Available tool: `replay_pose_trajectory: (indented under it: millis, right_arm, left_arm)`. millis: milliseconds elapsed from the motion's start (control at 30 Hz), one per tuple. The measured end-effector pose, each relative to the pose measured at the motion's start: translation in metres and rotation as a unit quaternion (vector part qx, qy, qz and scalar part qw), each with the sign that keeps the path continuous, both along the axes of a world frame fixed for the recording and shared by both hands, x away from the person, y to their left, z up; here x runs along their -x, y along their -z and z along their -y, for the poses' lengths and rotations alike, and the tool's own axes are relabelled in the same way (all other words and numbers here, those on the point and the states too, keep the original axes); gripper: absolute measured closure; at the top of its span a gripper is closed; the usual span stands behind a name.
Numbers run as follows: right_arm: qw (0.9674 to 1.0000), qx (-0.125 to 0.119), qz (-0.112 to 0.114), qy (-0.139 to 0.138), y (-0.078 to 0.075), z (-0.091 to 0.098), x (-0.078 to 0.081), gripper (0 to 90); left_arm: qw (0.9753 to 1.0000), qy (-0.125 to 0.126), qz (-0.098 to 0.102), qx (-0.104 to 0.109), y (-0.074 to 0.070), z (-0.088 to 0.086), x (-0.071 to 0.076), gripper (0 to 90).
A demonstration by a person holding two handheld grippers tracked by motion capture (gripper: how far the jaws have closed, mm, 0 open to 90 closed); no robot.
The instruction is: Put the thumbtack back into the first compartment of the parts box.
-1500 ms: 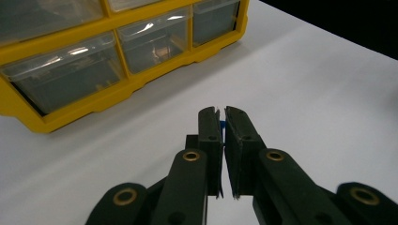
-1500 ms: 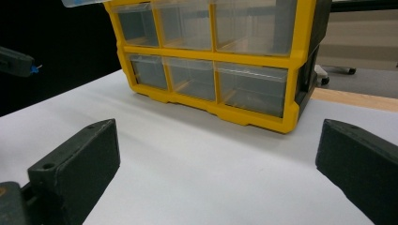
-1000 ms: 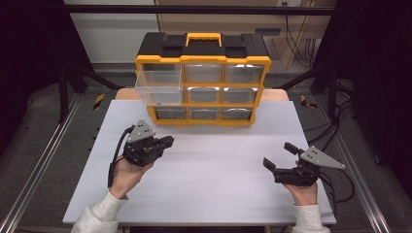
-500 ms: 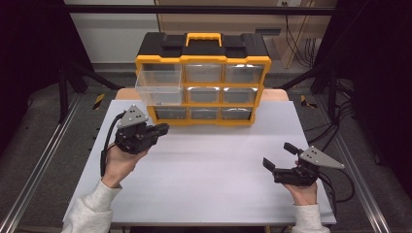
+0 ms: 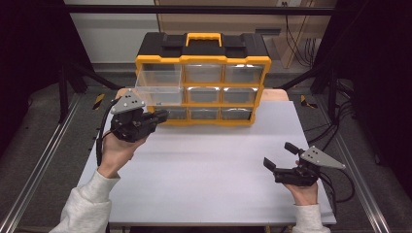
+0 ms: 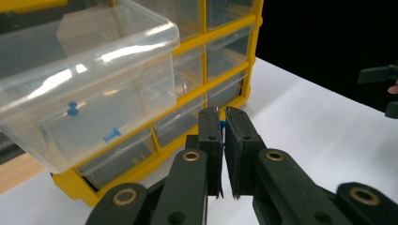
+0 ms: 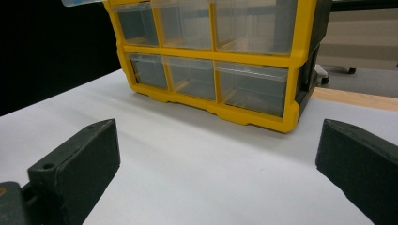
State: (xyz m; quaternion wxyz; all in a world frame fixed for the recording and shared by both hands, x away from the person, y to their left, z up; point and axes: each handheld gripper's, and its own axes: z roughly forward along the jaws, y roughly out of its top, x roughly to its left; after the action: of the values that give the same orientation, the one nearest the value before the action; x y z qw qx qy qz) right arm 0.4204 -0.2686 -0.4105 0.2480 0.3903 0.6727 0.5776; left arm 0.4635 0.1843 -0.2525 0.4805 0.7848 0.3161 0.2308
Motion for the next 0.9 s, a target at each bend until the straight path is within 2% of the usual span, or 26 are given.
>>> replay_pose_trajectory:
  millis: [600, 900]
  right_arm:
    - [1.0, 0.0, -0.001, -0.001, 0.0, 0.0, 0.0, 0.5]
    - [1.0, -0.001, 0.0, 0.0, 0.0, 0.0, 0.0, 0.5]
  left_arm:
    - [0.9994, -0.015, 0.031, 0.0, -0.036, 0.0, -0.015, 85.0]
    - [0.9991, -0.023, 0.034, -0.008, -0.047, 0.003, -0.027, 84.9]
